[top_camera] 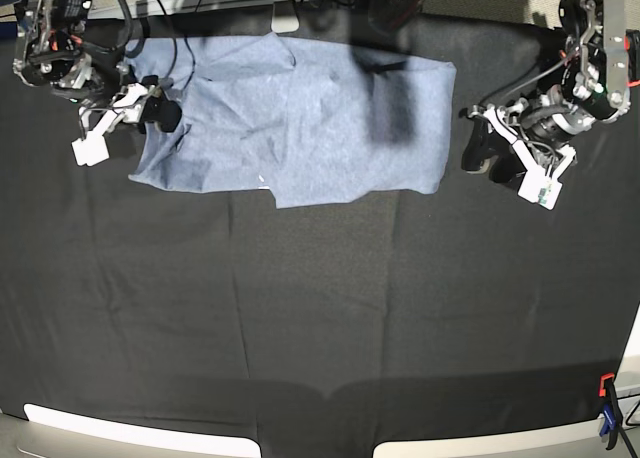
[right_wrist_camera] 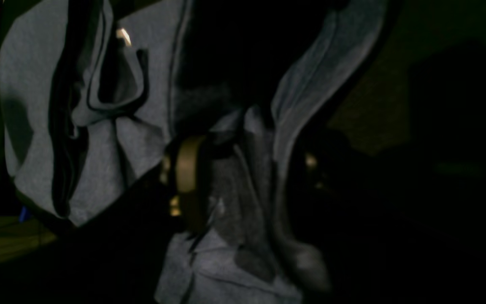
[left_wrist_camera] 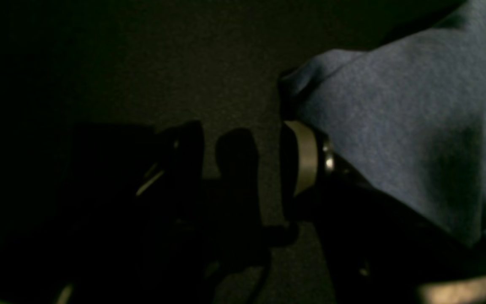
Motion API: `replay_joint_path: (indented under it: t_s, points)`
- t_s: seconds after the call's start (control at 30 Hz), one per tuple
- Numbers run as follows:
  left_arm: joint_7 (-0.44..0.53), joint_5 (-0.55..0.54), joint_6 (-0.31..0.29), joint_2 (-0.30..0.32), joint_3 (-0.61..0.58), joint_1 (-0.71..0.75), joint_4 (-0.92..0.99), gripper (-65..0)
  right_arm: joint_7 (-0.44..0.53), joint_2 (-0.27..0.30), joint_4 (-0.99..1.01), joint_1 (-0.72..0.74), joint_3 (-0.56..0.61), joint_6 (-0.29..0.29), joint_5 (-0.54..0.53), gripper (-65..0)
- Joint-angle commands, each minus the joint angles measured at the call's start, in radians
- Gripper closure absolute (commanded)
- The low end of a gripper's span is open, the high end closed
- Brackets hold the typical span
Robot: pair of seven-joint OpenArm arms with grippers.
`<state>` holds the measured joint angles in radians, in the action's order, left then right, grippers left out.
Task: Layout the t-shirt on the table in an organized manner, then fold the t-shirt properly
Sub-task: 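Release the left gripper and grasp the other shirt end with the right gripper, then fold the shirt end with the right gripper over onto the folded stack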
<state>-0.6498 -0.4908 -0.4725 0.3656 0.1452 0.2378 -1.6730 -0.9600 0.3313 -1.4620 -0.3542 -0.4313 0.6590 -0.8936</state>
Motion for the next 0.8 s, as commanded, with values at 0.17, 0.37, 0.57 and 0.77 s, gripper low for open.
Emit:
replay_joint_path:
  t_s: [0.17, 0.37, 0.57, 0.77]
  points:
    - [0.031, 0.0, -0.003, 0.012, 0.006, -0.011, -0.015, -26.9, -0.033, 0.012, -0.017, 0.005, -0.007, 0.011, -0.009, 0.0]
    - [0.031, 0.018, -0.003, 0.012, 0.006, -0.01, -0.015, -26.9, -0.147, 0.011, -0.169, 0.001, -0.067, 0.011, -0.087, 0.0]
    - [0.03, 0.018, -0.003, 0.012, 0.006, -0.008, -0.015, -26.9, -0.198, -0.114, -0.422, -0.012, -0.065, -0.013, -0.135, 0.0]
    - [0.029, 0.018, -0.003, 0.012, 0.006, -0.007, -0.015, -26.9, -0.164, -0.282, -0.612, -0.012, 0.074, -0.043, -0.056, 0.0]
